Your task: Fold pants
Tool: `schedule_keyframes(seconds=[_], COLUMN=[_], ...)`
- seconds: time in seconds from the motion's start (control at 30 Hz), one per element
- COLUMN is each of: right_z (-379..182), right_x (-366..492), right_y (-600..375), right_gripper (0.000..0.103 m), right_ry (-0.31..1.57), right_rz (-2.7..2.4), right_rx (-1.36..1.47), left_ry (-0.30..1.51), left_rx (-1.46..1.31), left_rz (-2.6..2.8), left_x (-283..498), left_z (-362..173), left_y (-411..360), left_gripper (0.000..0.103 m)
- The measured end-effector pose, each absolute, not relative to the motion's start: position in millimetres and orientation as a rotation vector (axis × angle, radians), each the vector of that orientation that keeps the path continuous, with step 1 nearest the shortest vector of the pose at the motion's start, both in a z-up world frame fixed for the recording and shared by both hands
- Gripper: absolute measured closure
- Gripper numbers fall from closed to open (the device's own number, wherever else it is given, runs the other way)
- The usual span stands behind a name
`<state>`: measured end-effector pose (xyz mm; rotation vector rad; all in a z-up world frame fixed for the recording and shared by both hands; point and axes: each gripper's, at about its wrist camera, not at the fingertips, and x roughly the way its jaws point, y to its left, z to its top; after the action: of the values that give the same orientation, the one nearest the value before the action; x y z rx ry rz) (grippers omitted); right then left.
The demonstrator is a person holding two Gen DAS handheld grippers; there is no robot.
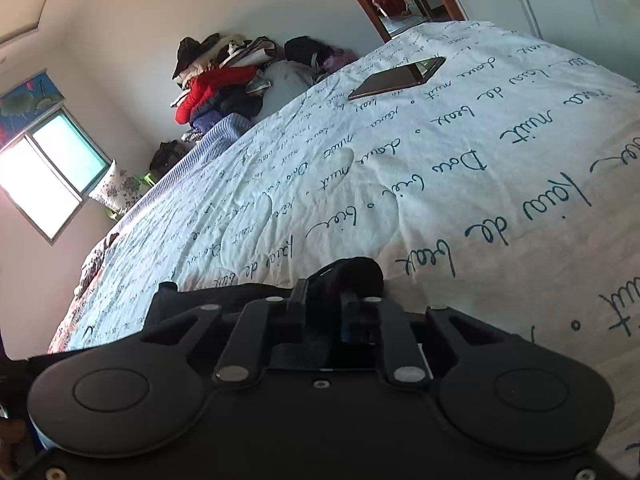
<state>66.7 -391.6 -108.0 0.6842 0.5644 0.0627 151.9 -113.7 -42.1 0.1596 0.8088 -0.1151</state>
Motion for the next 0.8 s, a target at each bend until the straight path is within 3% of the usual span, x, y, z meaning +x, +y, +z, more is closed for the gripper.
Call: schedule_keyframes(seconds=[0.33, 0.53, 0.7, 0.73, 0.8], right_z=[-70.3, -84.2, -80.9, -83.3, -86.9], right_x=[-31.6, -42.9, -42.2, -39.9, -39.8], right_y=[-372.8, -346.6, -334.0, -333.4, -332.1], right_gripper=[0.078, 0.075, 0.070, 0.073, 0.094], right_ry=[0.513, 0.599, 0.586, 0.590, 0.606], right_rz=[0.158, 0.132, 0.137, 0.132, 0.097], right_rx=[0.541, 0.458, 0.372, 0.363, 0.321], left_ry=[0.726, 0.629, 0.674, 0.687, 0.704], left_rx=[0.299, 0.388, 0.300, 0.280, 0.258], left_rz=[-0.331, -0.343, -0.326, -0.323, -0.327], left_x=[95.1, 65.4, 72.6, 73.9, 73.0], left_z=[-54.8, -61.9, -62.1, -61.8, -60.0], left_y=[-152.6, -165.1, -156.5, -155.0, -152.1], left_gripper=[0.015, 0.015, 0.014, 0.014, 0.014])
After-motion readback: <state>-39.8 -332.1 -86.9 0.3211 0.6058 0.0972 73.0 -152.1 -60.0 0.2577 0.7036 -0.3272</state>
